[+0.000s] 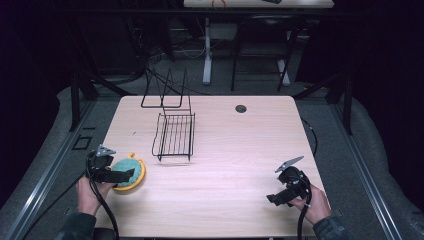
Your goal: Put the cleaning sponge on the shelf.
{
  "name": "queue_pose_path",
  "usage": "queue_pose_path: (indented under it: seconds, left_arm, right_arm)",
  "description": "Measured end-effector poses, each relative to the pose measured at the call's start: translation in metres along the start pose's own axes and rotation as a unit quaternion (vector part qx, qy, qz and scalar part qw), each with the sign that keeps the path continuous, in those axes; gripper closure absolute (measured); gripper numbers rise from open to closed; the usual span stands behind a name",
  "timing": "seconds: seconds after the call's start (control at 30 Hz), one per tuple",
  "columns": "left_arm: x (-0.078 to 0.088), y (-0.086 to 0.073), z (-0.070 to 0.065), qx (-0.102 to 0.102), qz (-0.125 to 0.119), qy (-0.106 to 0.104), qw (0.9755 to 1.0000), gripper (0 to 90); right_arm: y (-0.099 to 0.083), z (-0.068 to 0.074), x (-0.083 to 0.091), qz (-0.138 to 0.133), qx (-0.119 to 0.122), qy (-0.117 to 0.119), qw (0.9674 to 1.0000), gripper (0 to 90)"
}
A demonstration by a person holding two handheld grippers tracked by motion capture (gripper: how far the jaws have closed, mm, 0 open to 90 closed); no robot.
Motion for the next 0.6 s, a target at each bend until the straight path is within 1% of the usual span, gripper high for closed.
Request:
queue_pose_path:
  seconds: [0.2, 0.33, 0.47, 0.57, 0.6]
  left_arm:
    - [-0.0034, 0.0009, 0.003, 0.006, 0.0, 0.002, 1.0, 0.0]
    - [-0.0049, 0.0015, 0.0031, 0.002, 0.002, 0.003, 1.0, 0.1]
    - [-0.0073, 0.0014, 0.0017, 0.005, 0.007, 0.002, 1.0, 0.1]
    - [-0.0092, 0.0013, 0.0014, 0.003, 0.01, 0.003, 0.9999, 0.1]
    - [-0.0105, 0.0015, 0.0013, 0.001, 0.011, 0.004, 0.9999, 0.1]
  right_arm:
    - [0.0002, -0.0002, -0.0004, -0.002, 0.0, 0.0, 1.0, 3.7]
    - [-0.0002, -0.0004, -0.0006, 0.0, 0.0, 0.0, 1.0, 3.9]
    - [-0.0005, 0.0, -0.0007, 0.003, 0.003, 0.001, 1.0, 3.9]
    - [-0.0005, 0.0001, -0.0008, 0.003, 0.004, 0.002, 1.0, 3.9]
    - [-0.0006, -0.0007, -0.0009, 0.003, 0.008, 0.0, 1.0, 3.9]
Point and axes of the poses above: each handheld gripper's, and its own axes: x roughly backward along the jaws, y roughly out of its top, z roughly to its left, the point moved 9 cm from there along -x, roughly forward along the jaws, and after that the axes turned 6 degrees about y, right-handed, at the moved point
